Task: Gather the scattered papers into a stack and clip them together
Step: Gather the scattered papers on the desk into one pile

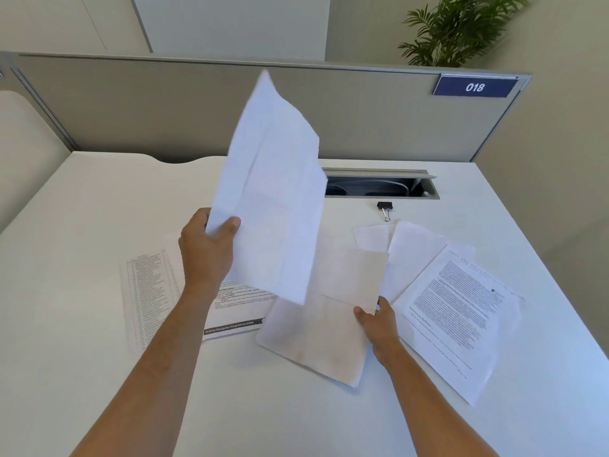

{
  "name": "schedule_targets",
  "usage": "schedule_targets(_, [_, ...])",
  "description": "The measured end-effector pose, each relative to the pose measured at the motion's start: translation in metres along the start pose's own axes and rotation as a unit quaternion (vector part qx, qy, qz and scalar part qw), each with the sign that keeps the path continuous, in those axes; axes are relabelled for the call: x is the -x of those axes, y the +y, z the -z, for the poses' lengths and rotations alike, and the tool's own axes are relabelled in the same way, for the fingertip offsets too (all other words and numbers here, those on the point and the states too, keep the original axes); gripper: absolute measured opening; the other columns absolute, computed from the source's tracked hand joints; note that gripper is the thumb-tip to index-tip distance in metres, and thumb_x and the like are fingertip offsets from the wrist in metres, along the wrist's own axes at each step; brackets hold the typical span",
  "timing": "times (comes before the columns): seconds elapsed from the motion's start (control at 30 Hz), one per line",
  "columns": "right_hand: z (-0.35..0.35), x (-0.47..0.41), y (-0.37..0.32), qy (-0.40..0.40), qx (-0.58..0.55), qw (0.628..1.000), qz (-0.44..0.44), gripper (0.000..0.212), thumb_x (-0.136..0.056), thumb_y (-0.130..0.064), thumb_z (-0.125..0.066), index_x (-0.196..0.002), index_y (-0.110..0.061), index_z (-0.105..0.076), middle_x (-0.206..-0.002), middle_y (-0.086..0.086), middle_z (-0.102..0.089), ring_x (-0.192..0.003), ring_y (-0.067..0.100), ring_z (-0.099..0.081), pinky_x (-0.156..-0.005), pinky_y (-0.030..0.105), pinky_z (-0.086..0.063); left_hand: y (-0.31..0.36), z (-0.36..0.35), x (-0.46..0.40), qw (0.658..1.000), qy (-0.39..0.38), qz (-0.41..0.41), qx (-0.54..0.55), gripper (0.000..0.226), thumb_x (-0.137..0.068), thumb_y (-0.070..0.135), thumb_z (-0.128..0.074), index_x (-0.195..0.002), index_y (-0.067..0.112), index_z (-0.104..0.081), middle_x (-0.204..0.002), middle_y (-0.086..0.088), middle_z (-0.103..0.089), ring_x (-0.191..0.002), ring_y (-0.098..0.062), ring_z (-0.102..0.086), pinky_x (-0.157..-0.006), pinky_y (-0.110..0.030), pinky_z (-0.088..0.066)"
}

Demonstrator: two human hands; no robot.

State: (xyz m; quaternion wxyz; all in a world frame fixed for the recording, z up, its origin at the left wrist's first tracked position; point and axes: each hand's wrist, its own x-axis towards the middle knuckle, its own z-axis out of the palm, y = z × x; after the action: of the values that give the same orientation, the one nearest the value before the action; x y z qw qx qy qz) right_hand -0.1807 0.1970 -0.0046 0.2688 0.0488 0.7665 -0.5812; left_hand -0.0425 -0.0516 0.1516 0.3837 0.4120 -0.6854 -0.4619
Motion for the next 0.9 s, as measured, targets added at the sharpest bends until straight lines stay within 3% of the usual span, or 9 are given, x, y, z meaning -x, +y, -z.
schedule_targets(0.1, [0.001,0.0,-0.001,-0.005,-0.008,1.0,-0.006,0.03,-0.089,-0.003,-0.062,-0.115,-0.016,-0.054,-0.106,0.004,-0.067,-0.093,0.023,-0.066,-0.076,0.035,-0.056,-0.02,-0.01,0.009,0.996,-0.015,0.057,0.073,0.013,-0.085,0.014,-0.071,-0.079,0.019,-0.06,-0.071,0.006,-0.062,-0.057,-0.004,-0.053,-0.054,-0.023,-0.043])
schedule_targets(0.2, [0.002,0.002,-0.002,-0.014,-0.02,0.999,-0.022,0.018,-0.095,-0.016,-0.058,-0.112,-0.017,-0.056,-0.104,-0.001,-0.068,-0.092,0.021,-0.067,-0.067,0.031,-0.053,-0.051,-0.023,0.029,0.989,-0.056,0.121,0.068,0.011,-0.084,0.012,-0.073,-0.081,0.017,-0.063,-0.073,0.0,-0.063,-0.061,-0.014,-0.053,-0.056,-0.026,-0.042])
schedule_targets(0.27, [0.002,0.002,-0.002,-0.012,-0.029,0.999,-0.044,0.01,-0.098,-0.026,-0.052,-0.099,-0.017,-0.057,-0.095,0.0,-0.068,-0.08,0.018,-0.066,-0.062,0.029,-0.05,-0.072,-0.03,0.045,0.983,-0.074,0.159,0.044,0.009,-0.083,0.012,-0.073,-0.083,0.016,-0.065,-0.073,0.0,-0.063,-0.064,-0.018,-0.055,-0.056,-0.027,-0.042])
schedule_targets(0.37, [0.004,0.002,-0.002,-0.016,-0.04,0.996,-0.081,0.042,-0.101,-0.048,-0.037,-0.097,-0.015,-0.062,-0.082,0.004,-0.066,-0.066,0.017,-0.06,-0.053,0.025,-0.042,-0.098,-0.036,0.068,0.971,-0.101,0.215,-0.003,0.01,-0.083,0.015,-0.073,-0.089,0.014,-0.065,-0.076,0.001,-0.064,-0.07,-0.022,-0.058,-0.057,-0.028,-0.043])
schedule_targets(0.5, [0.01,0.003,-0.003,-0.038,-0.137,0.983,-0.119,0.066,-0.095,-0.068,-0.027,-0.103,-0.019,-0.069,-0.084,0.001,-0.076,-0.082,0.023,-0.071,-0.066,0.033,-0.052,-0.117,-0.04,0.088,0.956,-0.144,0.246,-0.075,0.021,-0.083,0.022,-0.073,-0.097,0.014,-0.06,-0.091,-0.005,-0.063,-0.082,-0.027,-0.06,-0.063,-0.031,-0.043])
schedule_targets(0.6, [0.008,0.006,-0.008,-0.049,-0.133,0.981,-0.135,0.067,-0.088,-0.075,-0.035,-0.116,-0.022,-0.065,-0.108,0.0,-0.073,-0.102,0.023,-0.068,-0.085,0.039,-0.056,-0.12,-0.04,0.095,0.946,-0.191,0.244,-0.098,0.024,-0.087,0.022,-0.069,-0.105,0.015,-0.054,-0.098,-0.003,-0.061,-0.085,-0.022,-0.058,-0.062,-0.029,-0.04])
schedule_targets(0.67, [0.004,0.005,-0.009,-0.043,-0.085,0.989,-0.109,0.064,-0.087,-0.07,-0.048,-0.128,-0.021,-0.059,-0.124,-0.002,-0.065,-0.114,0.021,-0.062,-0.098,0.04,-0.05,-0.124,-0.041,0.097,0.938,-0.228,0.233,-0.115,0.025,-0.091,0.023,-0.064,-0.112,0.013,-0.055,-0.107,-0.005,-0.062,-0.092,-0.024,-0.058,-0.071,-0.031,-0.042])
schedule_targets(0.77, [0.0,0.008,-0.007,-0.013,-0.038,0.998,-0.048,0.027,-0.097,-0.026,-0.059,-0.121,-0.013,-0.059,-0.112,0.002,-0.068,-0.094,0.019,-0.065,-0.073,0.031,-0.053,-0.128,-0.04,0.097,0.927,-0.269,0.207,-0.159,0.031,-0.097,0.03,-0.053,-0.12,0.009,-0.054,-0.117,-0.007,-0.06,-0.109,-0.029,-0.056,-0.083,-0.033,-0.041])
schedule_targets(0.9, [-0.003,0.007,-0.003,-0.002,-0.014,0.999,-0.034,0.021,-0.091,-0.007,-0.063,-0.112,-0.01,-0.062,-0.11,0.009,-0.07,-0.091,0.026,-0.067,-0.075,0.033,-0.054,-0.122,-0.034,0.09,0.927,-0.219,0.184,-0.242,0.036,-0.098,0.046,-0.043,-0.1,0.013,-0.058,-0.092,-0.002,-0.063,-0.093,-0.029,-0.061,-0.074,-0.035,-0.045])
